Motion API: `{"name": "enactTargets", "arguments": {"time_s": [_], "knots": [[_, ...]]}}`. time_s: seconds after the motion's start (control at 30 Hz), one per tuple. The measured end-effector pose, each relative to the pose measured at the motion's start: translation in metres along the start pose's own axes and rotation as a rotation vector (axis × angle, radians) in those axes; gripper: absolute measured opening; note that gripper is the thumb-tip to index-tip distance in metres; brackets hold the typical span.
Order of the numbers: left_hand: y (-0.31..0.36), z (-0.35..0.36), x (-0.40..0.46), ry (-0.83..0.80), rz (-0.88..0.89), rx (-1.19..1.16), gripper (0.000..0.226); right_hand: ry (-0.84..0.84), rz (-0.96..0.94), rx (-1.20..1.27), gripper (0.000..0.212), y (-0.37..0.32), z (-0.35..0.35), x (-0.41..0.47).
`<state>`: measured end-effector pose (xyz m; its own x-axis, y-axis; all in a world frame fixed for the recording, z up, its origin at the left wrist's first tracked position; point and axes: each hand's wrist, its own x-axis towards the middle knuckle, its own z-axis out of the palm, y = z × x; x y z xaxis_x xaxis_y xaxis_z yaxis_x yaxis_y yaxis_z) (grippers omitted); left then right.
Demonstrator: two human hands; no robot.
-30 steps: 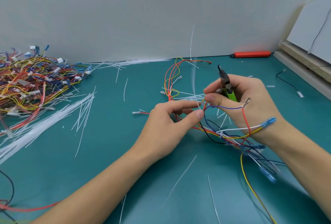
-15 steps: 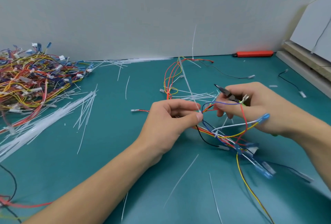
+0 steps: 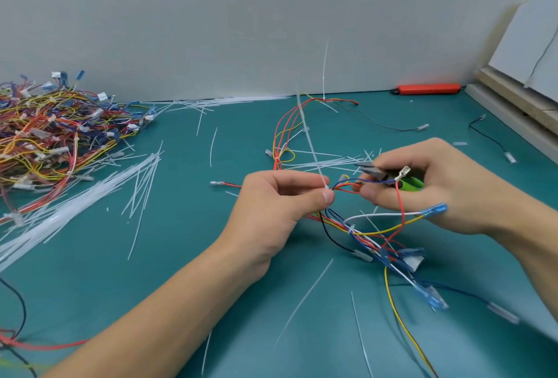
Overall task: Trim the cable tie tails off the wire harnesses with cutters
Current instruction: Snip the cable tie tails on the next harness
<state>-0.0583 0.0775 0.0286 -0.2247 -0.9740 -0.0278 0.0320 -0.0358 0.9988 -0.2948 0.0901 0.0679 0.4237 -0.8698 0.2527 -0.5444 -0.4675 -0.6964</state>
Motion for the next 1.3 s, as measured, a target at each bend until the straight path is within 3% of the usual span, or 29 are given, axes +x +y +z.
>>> {"name": "enactTargets", "arguments": {"time_s": [0.17,0.3,0.47,0.6,0.83,1.13,1.3], "knots": [[-0.002,-0.002,-0.001,-0.072,-0.028,0.245,0.006,-0.036,-0.02,-0.039,0.016,0.001,-0.001,-0.002],[-0.001,-0.003,-0.001,-0.103,-0.039,0.2,0.008,-0.057,0.028,-0.05,0.012,-0.001,-0.006,-0.002],[-0.003,-0.003,0.0,-0.125,-0.047,0.22,0.007,-0.15,0.21,-0.05,0.032,0.002,-0.023,-0.006],[-0.003,-0.003,0.0,-0.131,-0.047,0.247,0.007,-0.108,0.196,-0.358,0.017,-0.006,-0.044,0.008],[0.0,-0.003,-0.001,-0.108,-0.065,0.239,0.01,-0.424,0.069,-0.684,0.013,-0.031,-0.031,0.047],[-0.001,-0.004,0.0,-0.107,-0.066,0.227,0.011,-0.458,0.055,-0.67,0.009,-0.024,-0.02,0.049],[-0.003,-0.003,0.001,-0.093,-0.067,0.22,0.013,-0.465,0.084,-0.598,0.021,-0.025,-0.015,0.047]]}}
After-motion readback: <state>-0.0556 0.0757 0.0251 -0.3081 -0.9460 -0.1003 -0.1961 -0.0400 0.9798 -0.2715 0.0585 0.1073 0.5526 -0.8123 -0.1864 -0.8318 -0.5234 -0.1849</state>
